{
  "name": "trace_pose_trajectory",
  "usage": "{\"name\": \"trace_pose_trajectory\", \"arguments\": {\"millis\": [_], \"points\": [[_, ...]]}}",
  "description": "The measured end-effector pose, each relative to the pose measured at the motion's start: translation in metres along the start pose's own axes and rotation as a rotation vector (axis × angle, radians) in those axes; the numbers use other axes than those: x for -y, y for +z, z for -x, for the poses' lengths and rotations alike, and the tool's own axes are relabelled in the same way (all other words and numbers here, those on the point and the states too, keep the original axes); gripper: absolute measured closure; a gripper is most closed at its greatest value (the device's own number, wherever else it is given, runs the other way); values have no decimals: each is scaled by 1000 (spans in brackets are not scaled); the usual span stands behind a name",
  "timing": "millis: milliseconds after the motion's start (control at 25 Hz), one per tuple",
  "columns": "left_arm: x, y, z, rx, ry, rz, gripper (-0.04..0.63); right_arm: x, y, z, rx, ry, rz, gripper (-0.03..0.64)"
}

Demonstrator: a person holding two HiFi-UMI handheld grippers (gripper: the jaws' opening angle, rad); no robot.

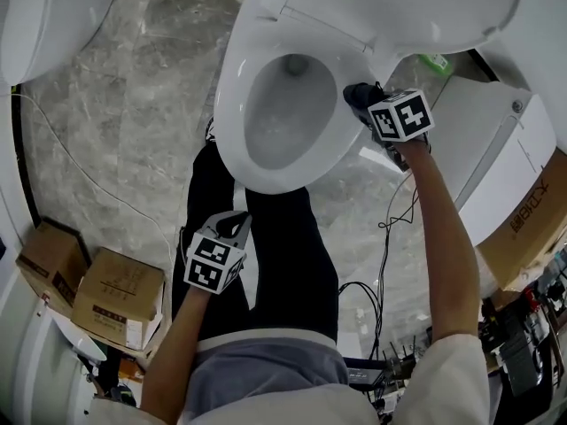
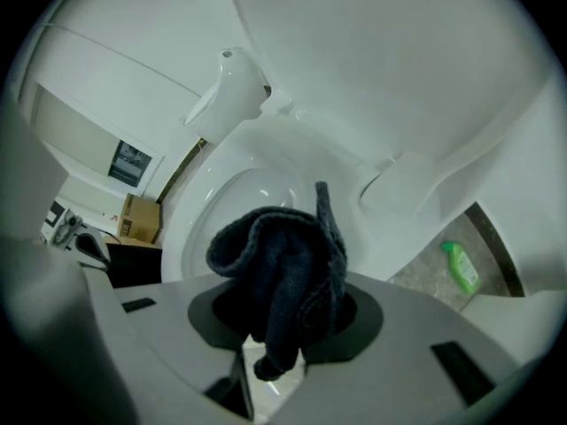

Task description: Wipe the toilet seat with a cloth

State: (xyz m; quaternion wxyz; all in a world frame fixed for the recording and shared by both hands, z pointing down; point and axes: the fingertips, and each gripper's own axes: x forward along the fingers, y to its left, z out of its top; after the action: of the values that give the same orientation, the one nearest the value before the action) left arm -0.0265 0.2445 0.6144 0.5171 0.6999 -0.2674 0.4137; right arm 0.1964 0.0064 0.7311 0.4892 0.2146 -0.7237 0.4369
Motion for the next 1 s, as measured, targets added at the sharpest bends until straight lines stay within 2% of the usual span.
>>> {"name": "trace_pose_trajectory", "arguments": {"millis": [80, 160, 240, 440, 600, 840, 1000], "points": [[3, 6, 12, 25, -2, 4, 586, 7, 9, 9, 49, -69, -17, 500], [4, 16, 25, 51, 3, -12, 586, 15, 13, 24, 83, -160, -39, 500], [5, 26, 39, 75, 9, -37, 586, 16, 13, 41, 106, -211, -77, 500], [5, 54, 76, 122, 4, -91, 586, -12, 15, 81, 193, -205, -145, 500], [5, 76, 107, 166, -39, -60, 586, -36, 20, 124, 306, -291, -180, 500], [-6, 118, 163, 280, 0, -79, 584, -88, 21, 184, 437, -298, -297, 500], [7, 143, 199, 346, -45, -100, 586, -119, 19, 223, 522, -299, -393, 500]]}}
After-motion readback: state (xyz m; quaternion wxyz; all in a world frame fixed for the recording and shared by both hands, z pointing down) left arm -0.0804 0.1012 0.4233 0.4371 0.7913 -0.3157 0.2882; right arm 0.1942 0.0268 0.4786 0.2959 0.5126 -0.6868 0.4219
